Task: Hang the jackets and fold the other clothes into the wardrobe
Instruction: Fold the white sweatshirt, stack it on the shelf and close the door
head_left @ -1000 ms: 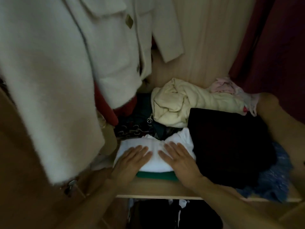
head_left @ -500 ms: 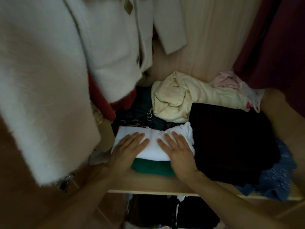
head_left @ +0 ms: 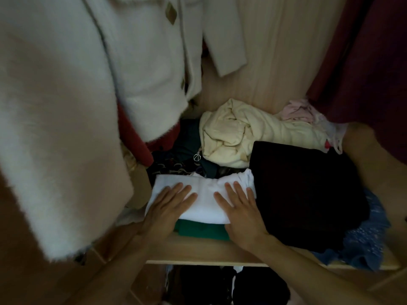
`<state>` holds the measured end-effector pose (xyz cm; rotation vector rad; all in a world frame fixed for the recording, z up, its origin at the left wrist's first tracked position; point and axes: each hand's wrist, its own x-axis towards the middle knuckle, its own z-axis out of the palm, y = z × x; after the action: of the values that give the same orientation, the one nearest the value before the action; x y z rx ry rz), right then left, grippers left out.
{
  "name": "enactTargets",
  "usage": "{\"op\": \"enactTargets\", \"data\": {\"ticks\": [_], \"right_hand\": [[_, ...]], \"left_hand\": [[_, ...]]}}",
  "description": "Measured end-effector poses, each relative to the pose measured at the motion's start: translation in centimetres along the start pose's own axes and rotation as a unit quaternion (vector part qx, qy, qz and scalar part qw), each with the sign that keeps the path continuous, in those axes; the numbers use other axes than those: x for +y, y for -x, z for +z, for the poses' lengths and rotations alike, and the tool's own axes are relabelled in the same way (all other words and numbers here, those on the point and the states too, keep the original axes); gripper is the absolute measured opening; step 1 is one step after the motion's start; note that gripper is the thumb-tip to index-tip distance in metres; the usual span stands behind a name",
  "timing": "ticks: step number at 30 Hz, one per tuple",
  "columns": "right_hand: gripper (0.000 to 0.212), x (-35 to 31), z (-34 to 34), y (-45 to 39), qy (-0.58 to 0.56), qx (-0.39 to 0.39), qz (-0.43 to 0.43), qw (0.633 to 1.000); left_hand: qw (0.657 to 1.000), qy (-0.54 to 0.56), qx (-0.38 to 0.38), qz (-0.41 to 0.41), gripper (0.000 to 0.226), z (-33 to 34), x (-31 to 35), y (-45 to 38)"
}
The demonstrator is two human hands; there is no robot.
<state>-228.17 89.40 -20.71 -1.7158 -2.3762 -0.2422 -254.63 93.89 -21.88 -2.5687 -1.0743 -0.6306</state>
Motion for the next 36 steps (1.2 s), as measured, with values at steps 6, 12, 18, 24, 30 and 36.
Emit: {"op": "enactTargets", "data": {"ticks": [6,12,18,24,30,36], "right_hand": [[0.104,-0.2,0.1,-1.6,-0.053,-0.045,0.062,0.996],[0.101,-0.1,-3.1,-2.5,-0.076,-0.132,0.083,0.985],[0.106,-0.2,-1.7,-3.8,-0.096,-0.051,0.084,0.991],[0.077,0.0,0.8,-3.8,-0.111,-0.047,0.126,0.985],[0.069,-0.2,1.5,-4.7,-0.076,-0.047,0.128,0.988],[0.063,-1.7,0.8,-3.4,-0.025,-0.036,0.127,0.991]], "left_hand": [[0.997,0.043,-0.032,-0.051,0.064,1.0,0.0,-0.3],[0.985,0.125,-0.096,-0.068,0.064,-0.1,0.0,0.7],[0.976,0.093,-0.103,-0.168,0.069,1.0,1.8,-1.7],[0.966,0.096,-0.100,-0.219,0.065,3.1,1.7,-1.3],[0.959,0.103,-0.121,-0.235,0.064,3.6,1.4,-1.2],[0.959,0.088,-0.136,-0.232,0.082,1.7,2.0,-1.4]]}}
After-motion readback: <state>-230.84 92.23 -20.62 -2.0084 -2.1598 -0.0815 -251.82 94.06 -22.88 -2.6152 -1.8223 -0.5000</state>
